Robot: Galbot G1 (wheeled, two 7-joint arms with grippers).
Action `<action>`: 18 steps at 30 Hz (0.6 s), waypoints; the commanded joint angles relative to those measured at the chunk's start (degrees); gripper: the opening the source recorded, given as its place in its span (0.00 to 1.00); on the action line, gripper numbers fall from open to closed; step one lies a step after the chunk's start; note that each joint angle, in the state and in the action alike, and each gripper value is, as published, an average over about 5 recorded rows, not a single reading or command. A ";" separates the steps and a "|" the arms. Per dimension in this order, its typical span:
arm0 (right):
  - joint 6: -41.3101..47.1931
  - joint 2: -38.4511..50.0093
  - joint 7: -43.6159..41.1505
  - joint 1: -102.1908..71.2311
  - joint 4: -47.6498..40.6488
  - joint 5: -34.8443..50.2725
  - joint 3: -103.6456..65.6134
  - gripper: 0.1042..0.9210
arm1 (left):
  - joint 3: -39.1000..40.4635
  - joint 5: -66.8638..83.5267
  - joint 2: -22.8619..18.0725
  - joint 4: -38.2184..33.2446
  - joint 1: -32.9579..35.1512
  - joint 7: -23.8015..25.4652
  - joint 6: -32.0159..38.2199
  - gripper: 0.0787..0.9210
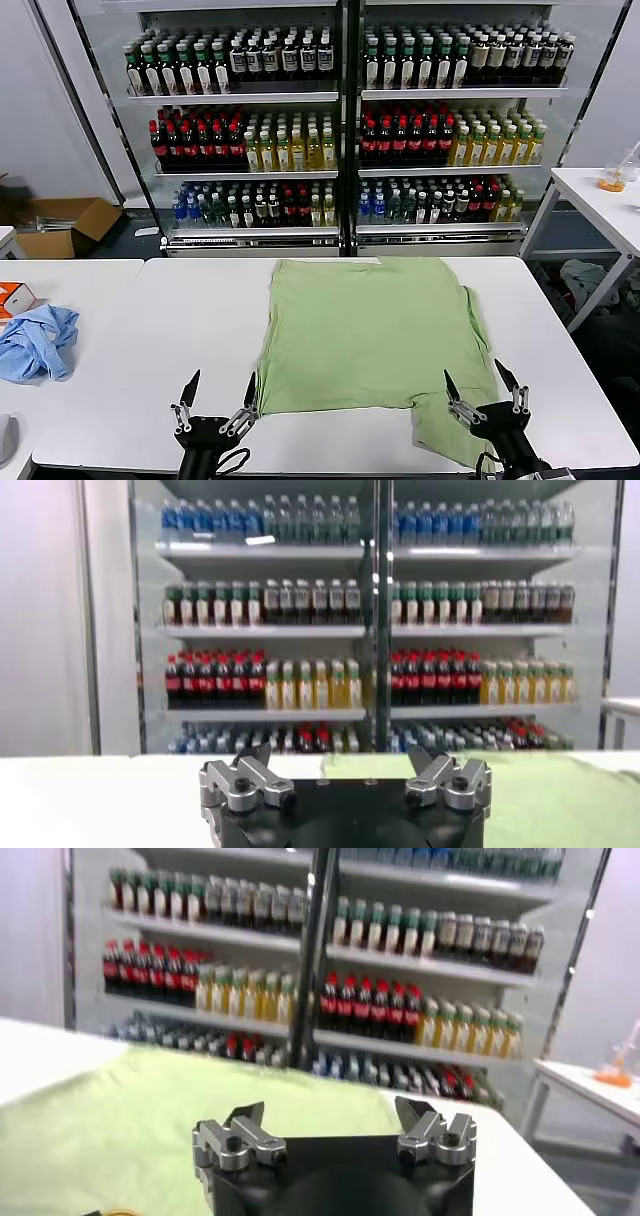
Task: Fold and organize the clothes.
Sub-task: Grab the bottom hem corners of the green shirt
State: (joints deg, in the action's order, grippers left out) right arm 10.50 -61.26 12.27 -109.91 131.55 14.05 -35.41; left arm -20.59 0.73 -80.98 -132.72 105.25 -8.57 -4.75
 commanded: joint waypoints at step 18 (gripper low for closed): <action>8.02 -3.94 1.49 -6.18 -2.17 -0.46 2.49 0.88 | 4.85 5.19 3.99 11.71 -11.73 -4.14 -19.68 0.88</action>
State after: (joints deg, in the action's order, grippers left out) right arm 16.75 -64.50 13.55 -114.91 129.79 13.05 -33.49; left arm -16.77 3.29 -77.83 -125.41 98.28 -11.26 -19.32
